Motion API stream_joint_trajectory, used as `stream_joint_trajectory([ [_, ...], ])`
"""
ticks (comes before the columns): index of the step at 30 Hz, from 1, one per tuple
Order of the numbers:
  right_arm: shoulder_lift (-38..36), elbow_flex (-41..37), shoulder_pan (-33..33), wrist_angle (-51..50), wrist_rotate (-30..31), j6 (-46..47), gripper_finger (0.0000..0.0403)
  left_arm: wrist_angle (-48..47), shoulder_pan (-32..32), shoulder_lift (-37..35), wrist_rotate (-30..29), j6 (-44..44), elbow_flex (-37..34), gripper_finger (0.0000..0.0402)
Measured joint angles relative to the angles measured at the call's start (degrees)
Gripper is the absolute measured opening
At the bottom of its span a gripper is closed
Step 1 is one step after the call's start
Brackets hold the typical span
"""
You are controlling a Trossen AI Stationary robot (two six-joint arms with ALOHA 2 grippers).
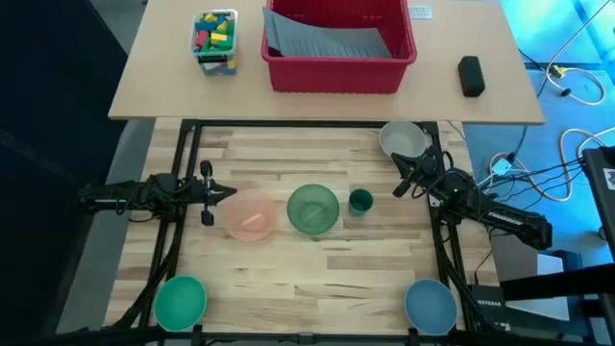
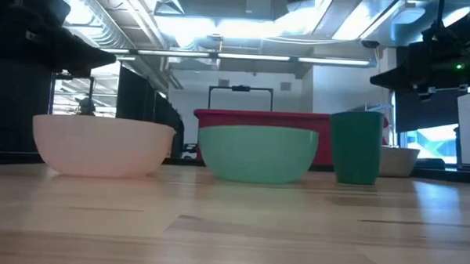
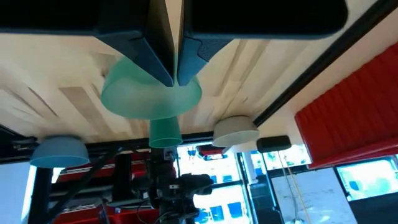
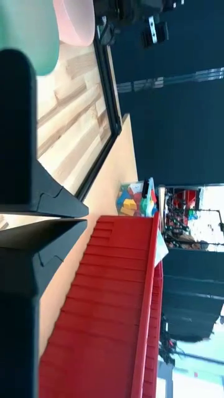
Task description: Nest bowls inside each other
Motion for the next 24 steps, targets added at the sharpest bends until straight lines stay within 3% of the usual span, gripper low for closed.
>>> stream_joint_trajectory([
  [12, 0.00, 0.00, 0.00, -0.03, -2.45, 31.85, 0.0001, 0.59, 0.46, -0.02, -0.16, -21.28, -0.06, 0.0000],
  [13, 0.00, 0.00, 0.00, -0.03, -2.66, 34.52, 0.0001, 0.70, 0.48, -0.02, -0.18, -24.38, -0.07, 0.0000],
  [17, 0.00, 0.00, 0.00, -0.38, -4.51, 44.24, 0.0001, 1.65, 0.28, -0.02, -0.22, -55.16, -0.20, 0.0000],
  [20, -0.02, 0.00, 0.00, 0.24, -3.57, 44.58, 0.0001, 1.18, 0.43, 0.00, -0.19, -62.79, -0.18, 0.0000],
  [24, 0.00, 0.00, -0.02, 2.11, -9.64, 46.16, 0.0001, 1.22, 0.48, -0.02, -0.13, -68.50, -0.18, 0.0000],
])
